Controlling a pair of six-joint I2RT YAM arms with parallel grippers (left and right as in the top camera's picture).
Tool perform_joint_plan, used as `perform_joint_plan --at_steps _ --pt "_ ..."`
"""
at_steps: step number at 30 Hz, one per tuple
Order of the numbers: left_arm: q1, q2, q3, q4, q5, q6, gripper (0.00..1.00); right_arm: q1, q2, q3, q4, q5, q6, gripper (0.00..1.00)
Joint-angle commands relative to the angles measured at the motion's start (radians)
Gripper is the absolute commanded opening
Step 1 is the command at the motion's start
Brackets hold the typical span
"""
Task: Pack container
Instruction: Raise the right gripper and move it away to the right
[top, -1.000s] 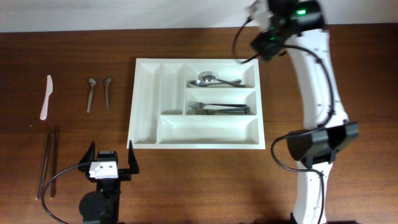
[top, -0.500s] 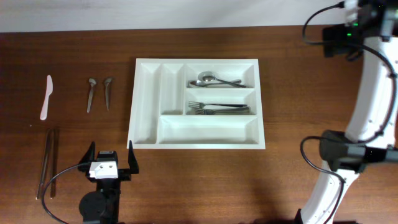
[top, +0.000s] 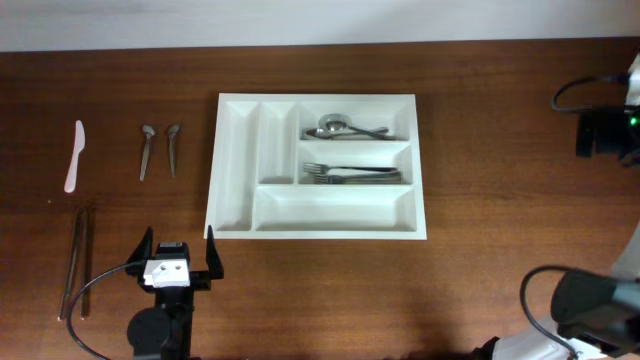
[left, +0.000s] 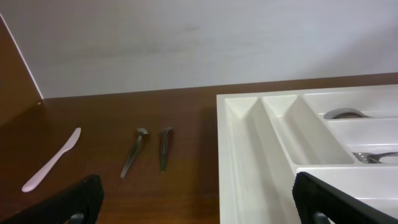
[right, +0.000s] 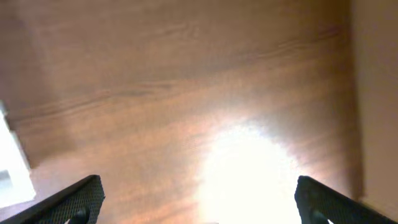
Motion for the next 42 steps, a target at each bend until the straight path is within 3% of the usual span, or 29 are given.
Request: perform_joint_plan --at_steps 1,7,25,42 --pt "0.006 -0.005 -0.005 -0.003 0.001 -0.01 0.99 -0.059 0.004 -0.138 0.087 -0.024 -0.012 0.99" --pt "0.006 -0.005 -0.005 -0.003 0.001 -0.01 0.99 -0.109 0.004 -0.28 0.216 -0.026 -0.022 0.99" --pt "0.006 -0.005 -0.005 -0.003 0.001 -0.01 0.99 -0.109 0.045 -0.376 0.462 -0.006 -0.02 0.98" --pt "0.006 -0.005 -0.005 -0.003 0.001 -0.01 0.99 -0.109 0.057 -0.385 0.48 -0.009 -0.021 0.99"
